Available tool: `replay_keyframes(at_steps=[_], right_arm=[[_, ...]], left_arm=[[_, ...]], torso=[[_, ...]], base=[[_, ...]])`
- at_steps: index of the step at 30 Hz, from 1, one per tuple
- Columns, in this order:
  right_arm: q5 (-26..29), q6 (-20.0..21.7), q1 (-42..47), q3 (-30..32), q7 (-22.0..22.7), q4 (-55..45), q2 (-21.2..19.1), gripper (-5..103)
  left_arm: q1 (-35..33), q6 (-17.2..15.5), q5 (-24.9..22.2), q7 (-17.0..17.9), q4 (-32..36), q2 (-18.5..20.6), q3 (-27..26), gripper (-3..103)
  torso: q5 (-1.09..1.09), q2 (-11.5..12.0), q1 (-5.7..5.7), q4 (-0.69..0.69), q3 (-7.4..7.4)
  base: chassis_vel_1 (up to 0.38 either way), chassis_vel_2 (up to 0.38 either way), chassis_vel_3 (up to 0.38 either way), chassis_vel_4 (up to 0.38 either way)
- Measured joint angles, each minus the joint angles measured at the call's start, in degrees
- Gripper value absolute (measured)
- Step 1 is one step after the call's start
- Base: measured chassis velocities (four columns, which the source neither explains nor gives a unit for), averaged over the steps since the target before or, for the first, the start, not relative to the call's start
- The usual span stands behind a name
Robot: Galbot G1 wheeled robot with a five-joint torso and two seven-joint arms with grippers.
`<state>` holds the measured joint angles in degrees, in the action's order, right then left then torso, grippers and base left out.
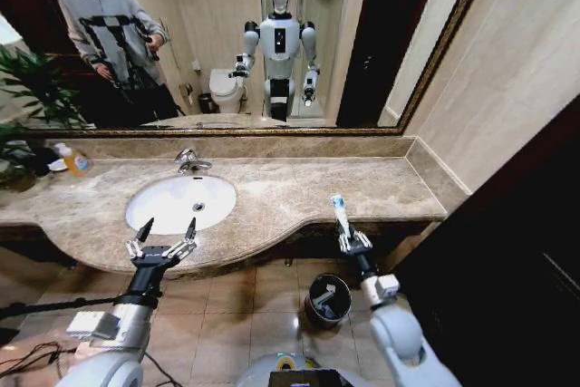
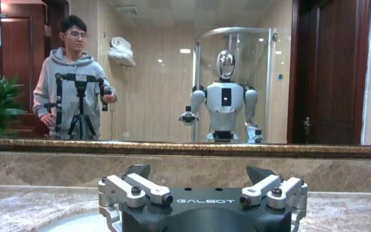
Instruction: Pick up the trash from the sink and place it in the trash bin.
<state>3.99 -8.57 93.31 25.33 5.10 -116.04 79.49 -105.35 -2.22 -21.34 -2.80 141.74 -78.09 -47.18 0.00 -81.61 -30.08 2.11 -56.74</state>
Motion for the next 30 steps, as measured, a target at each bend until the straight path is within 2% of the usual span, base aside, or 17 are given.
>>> replay_keyframes(at_steps=[6,10,13,20,22,27,30], right_arm=[[-1.9,-3.6,3.0,0.0,0.8,5.5,3.1,23],[-1.9,-4.0,1.6,-0.2,1.4,12.6,4.2,23],[-2.1,-4.5,-1.9,-0.1,2.0,22.4,4.5,23],[1.8,-1.8,-7.6,-0.3,0.6,36.7,4.1,23],[1.4,-1.6,-11.0,-0.3,-1.0,44.0,3.8,23],[0.2,-0.2,-15.1,-0.5,-2.4,52.4,3.7,23],[-0.4,2.0,-18.6,-0.6,-4.1,58.7,3.9,23]], left_arm=[[0.0,0.0,0.0,0.0,0.0,0.0,0.0,100],[0.0,0.0,0.0,0.0,0.0,0.0,0.0,100],[0.0,0.0,0.0,0.0,0.0,0.0,0.0,100],[0.0,0.0,0.0,0.0,0.0,0.0,0.0,100],[0.0,0.0,0.0,0.0,0.0,0.0,0.0,100],[0.0,0.0,0.0,0.0,0.0,0.0,0.0,100],[0.0,0.0,0.0,0.0,0.0,0.0,0.0,100]], torso=[[-0.01,0.0,0.0,0.0,0.0],[0.0,0.0,0.0,0.0,0.0],[0.0,0.0,0.0,0.0,-0.01],[0.0,0.0,0.0,0.0,-0.01],[0.0,0.0,0.0,0.0,-0.01],[0.0,0.0,0.0,0.0,-0.01],[0.0,0.0,0.0,0.0,-0.01]], base=[[0.0,0.0,0.0,0.0],[0.0,0.0,0.0,0.0],[0.0,0.0,0.0,0.0],[0.0,0.0,0.0,0.0],[0.0,0.0,0.0,0.0],[0.0,0.0,0.0,0.0],[0.0,0.0,0.0,0.0]])
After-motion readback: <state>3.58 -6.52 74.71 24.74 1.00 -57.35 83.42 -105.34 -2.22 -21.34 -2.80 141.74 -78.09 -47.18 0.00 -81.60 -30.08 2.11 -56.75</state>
